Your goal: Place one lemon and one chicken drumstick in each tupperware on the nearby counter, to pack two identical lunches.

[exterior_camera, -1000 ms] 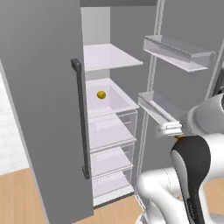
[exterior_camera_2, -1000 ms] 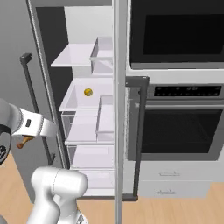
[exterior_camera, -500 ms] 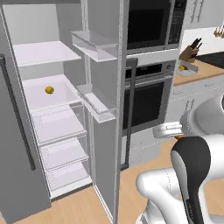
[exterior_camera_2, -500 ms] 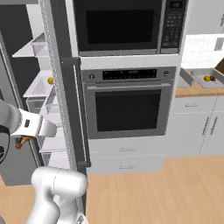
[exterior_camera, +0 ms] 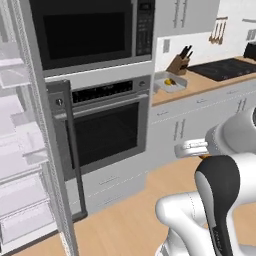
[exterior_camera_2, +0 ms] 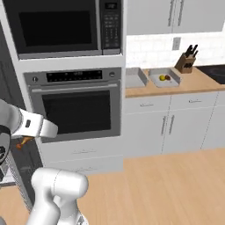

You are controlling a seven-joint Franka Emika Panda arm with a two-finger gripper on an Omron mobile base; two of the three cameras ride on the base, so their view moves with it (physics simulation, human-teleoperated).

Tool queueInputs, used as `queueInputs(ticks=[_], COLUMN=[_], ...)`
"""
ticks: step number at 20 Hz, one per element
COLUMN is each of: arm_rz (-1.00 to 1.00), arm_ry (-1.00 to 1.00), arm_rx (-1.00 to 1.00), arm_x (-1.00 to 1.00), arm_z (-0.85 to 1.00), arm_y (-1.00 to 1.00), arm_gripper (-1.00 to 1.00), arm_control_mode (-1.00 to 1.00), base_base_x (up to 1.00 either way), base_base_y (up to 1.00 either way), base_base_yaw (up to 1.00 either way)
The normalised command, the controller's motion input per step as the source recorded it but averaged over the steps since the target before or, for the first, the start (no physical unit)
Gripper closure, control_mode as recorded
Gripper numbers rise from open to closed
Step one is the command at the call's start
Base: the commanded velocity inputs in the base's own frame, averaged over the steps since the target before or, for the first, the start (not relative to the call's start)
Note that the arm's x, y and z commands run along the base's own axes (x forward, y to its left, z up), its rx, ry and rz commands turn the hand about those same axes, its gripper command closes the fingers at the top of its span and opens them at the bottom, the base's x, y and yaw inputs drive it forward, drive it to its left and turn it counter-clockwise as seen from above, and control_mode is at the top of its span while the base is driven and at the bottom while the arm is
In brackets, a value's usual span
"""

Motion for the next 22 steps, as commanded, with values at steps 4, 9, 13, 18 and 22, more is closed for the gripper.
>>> queueInputs(ticks=[4, 9, 13, 18, 22], arm_rz=[0.0, 0.0, 0.0, 0.0, 0.0], arm_ry=[0.0, 0.0, 0.0, 0.0, 0.0], arm_rx=[0.0, 0.0, 0.0, 0.0, 0.0], arm_x=[0.0, 0.0, 0.0, 0.0, 0.0], arm_z=[0.0, 0.0, 0.0, 0.0, 0.0], arm_y=[0.0, 0.0, 0.0, 0.0, 0.0], arm_gripper=[1.0, 1.0, 1.0, 1.0, 1.0], arm_control_mode=[1.0, 1.0, 1.0, 1.0, 1.0], base_base_x=[0.68, 1.0, 1.0, 1.0, 1.0], base_base_y=[-1.0, -1.0, -1.0, -1.0, -0.96], base_base_yaw=[-0.1, -0.02, 0.0, 0.1, 0.34])
